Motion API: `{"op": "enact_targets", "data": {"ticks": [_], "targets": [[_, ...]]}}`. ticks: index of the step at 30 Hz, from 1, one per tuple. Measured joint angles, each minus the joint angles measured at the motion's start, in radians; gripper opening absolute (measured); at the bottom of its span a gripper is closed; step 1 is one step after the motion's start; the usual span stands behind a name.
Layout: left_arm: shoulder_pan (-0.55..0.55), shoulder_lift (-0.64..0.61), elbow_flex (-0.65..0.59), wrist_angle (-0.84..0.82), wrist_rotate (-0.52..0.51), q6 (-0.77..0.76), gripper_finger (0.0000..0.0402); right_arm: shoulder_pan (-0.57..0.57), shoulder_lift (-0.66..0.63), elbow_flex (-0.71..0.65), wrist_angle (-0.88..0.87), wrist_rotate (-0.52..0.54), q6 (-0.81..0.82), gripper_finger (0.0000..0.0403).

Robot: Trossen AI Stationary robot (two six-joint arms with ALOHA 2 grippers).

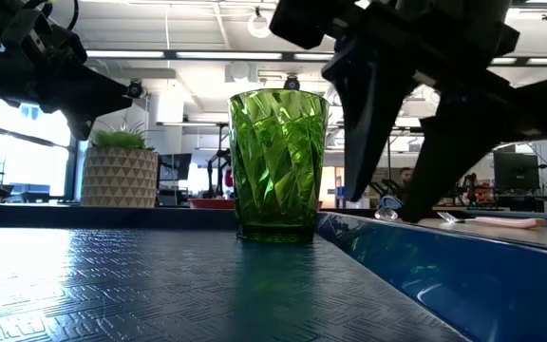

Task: Pick and place plate/cup/fork/spoon on tray
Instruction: Move the blue tray to the center of the table

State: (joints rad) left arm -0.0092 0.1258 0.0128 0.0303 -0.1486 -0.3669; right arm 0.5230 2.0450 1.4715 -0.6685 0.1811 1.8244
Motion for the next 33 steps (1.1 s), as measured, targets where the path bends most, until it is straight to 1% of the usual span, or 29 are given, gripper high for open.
{"op": "enact_targets", "data": {"ticks": [14,16,24,28,33], "targets": [[0.000,0.000,0.000,0.000,0.000,0.000,0.0099,0.042,0.045,0.000,0.053,-0.003,0.088,0.0162],[0.000,0.000,0.000,0.000,0.000,0.001,0.0099,0.041,0.045,0.000,0.052,-0.003,0.089,0.0150],[0.000,0.000,0.000,0.000,0.000,0.000,0.0099,0.040,0.045,0.001,0.053,-0.009,0.106,0.0074],[0.000,0.000,0.000,0.000,0.000,0.000,0.0099,0.041,0.045,0.001,0.048,-0.006,0.135,0.0054],[0.000,0.000,0.000,0.000,0.000,0.001,0.0099,0.041,0.044,0.002,0.032,-0.007,0.179,0.0043]]}}
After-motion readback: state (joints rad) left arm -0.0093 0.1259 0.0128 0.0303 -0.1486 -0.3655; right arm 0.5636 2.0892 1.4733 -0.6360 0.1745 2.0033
